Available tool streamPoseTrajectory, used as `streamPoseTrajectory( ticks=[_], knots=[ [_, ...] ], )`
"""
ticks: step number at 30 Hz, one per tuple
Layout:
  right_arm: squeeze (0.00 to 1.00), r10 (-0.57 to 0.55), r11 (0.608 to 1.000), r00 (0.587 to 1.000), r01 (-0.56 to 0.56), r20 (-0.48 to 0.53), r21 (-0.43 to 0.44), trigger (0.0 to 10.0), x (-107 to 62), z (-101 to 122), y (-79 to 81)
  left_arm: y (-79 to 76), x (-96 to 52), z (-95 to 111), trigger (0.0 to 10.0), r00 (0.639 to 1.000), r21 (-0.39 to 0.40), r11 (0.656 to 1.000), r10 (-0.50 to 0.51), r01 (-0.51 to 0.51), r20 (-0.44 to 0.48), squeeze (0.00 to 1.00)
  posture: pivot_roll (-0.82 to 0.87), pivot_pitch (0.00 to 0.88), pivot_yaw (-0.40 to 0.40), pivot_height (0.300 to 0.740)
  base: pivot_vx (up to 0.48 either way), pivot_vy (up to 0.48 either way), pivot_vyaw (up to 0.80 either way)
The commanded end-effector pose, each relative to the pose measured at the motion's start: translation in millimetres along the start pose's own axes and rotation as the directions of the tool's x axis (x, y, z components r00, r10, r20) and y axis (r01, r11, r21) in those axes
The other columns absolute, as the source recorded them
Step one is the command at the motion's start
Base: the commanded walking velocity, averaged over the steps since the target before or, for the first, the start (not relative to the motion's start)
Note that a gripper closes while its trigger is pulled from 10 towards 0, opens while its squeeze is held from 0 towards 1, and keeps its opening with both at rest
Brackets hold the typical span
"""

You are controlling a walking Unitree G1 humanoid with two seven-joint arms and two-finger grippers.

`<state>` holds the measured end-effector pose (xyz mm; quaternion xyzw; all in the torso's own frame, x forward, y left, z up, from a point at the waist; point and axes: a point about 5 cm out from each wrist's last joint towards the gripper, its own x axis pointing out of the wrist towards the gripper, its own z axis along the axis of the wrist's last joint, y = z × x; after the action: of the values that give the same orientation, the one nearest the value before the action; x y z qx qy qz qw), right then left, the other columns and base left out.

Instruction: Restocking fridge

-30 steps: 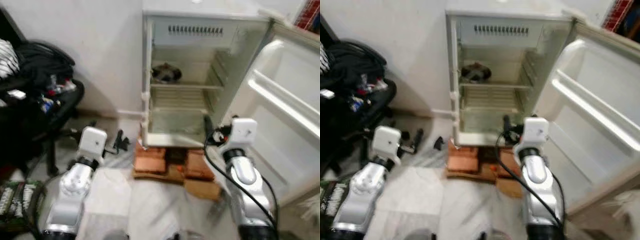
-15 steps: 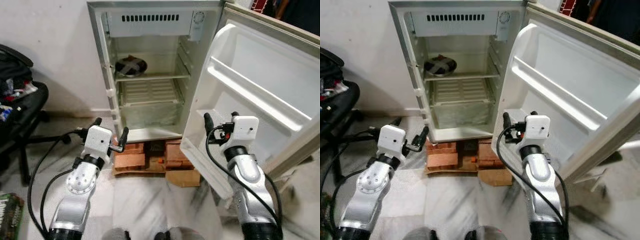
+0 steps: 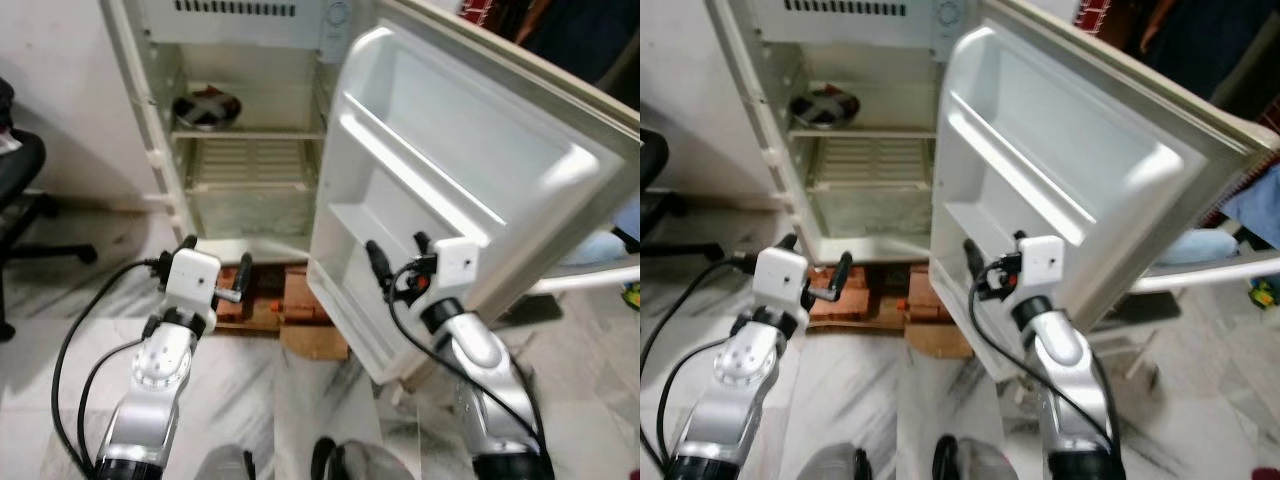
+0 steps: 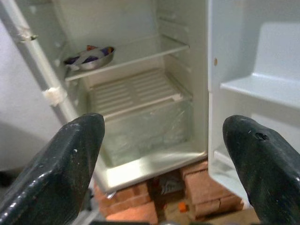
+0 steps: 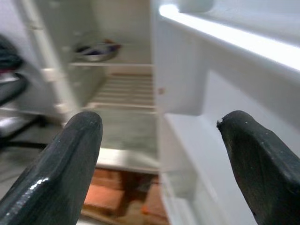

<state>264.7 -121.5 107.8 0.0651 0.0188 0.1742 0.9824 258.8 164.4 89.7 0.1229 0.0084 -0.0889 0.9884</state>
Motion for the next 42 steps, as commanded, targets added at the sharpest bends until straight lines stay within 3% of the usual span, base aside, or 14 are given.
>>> streamPoseTrajectory(
  ticks=[1, 11, 14, 17, 24, 27, 34, 38, 42],
  knots=[
    [0.0, 0.016, 1.0, 1.0, -0.016, -0.014, -0.001, 10.0, -3.0, -0.3, -1.4, -2.0, -0.8, 0.1, 10.0, 1.0, 0.006, 1.0, -0.004, 0.004, -0.003, 0.0, -0.01, 0.073, -0.048, 0.74, -0.398, -0.27, 0.0],
    [0.0, 0.085, 0.996, 0.995, -0.085, -0.042, 0.015, 10.0, -6.4, -4.9, 4.4, -4.2, -1.6, 2.3, 10.0, 0.999, 0.008, 1.0, -0.029, 0.029, 0.02, 0.0, -0.01, 0.079, -0.047, 0.74, -0.314, -0.274, 0.0],
    [0.0, 0.055, 0.999, 0.998, -0.054, -0.042, 0.004, 10.0, -6.4, -5.5, 0.6, -4.1, -2.1, 1.9, 10.0, 1.0, 0.003, 1.0, -0.029, 0.029, 0.013, 0.0, -0.01, 0.081, -0.048, 0.74, 0.0, 0.0, 0.0],
    [0.0, -0.039, 0.999, 0.999, 0.038, -0.025, -0.027, 10.0, -3.9, -2.3, -11.4, 1.1, -0.7, 0.4, 10.0, 1.0, -0.034, 0.999, -0.004, 0.004, 0.003, 0.0, -0.01, 0.082, -0.049, 0.74, 0.0, 0.0, 0.0],
    [0.0, -0.204, 0.976, 0.978, 0.207, 0.049, -0.067, 10.0, -2.6, 11.3, -35.7, 11.9, -1.7, -1.3, 10.0, 0.999, -0.034, 0.998, 0.047, -0.048, -0.004, 0.0, -0.01, 0.083, -0.05, 0.74, 0.0, 0.0, 0.0],
    [0.0, -0.263, 0.96, 0.962, 0.268, 0.068, -0.076, 10.0, -4.4, 13.0, -43.6, 15.9, -2.4, -6.1, 10.0, 0.996, -0.093, 0.992, 0.086, -0.088, -0.026, 0.0, -0.01, 0.078, -0.043, 0.74, 0.0, 0.0, 0.0],
    [0.0, -0.379, 0.924, 0.92, 0.382, 0.103, -0.012, 10.0, -12.4, 12.8, -56.1, 32.0, -4.6, -7.7, 10.0, 0.983, -0.152, 0.971, 0.177, -0.182, -0.045, 0.0, -0.01, 0.053, -0.015, 0.74, 0.0, 0.0, 0.0],
    [0.0, -0.435, 0.899, 0.894, 0.438, 0.103, -0.008, 10.0, -29.0, 7.3, -59.6, 36.5, -12.1, -9.8, 10.0, 0.983, -0.151, 0.972, 0.174, -0.18, -0.054, 0.0, 0.0, 0.039, -0.016, 0.74, 0.0, 0.0, 0.0],
    [0.0, -0.389, 0.919, 0.917, 0.393, 0.083, -0.038, 10.0, -35.0, -0.6, -46.9, 27.7, -12.8, -4.3, 10.0, 0.991, -0.151, 0.98, 0.129, -0.131, -0.021, 0.0, -0.01, 0.035, -0.017, 0.74, 0.0, 0.0, 0.0]
  ],
)
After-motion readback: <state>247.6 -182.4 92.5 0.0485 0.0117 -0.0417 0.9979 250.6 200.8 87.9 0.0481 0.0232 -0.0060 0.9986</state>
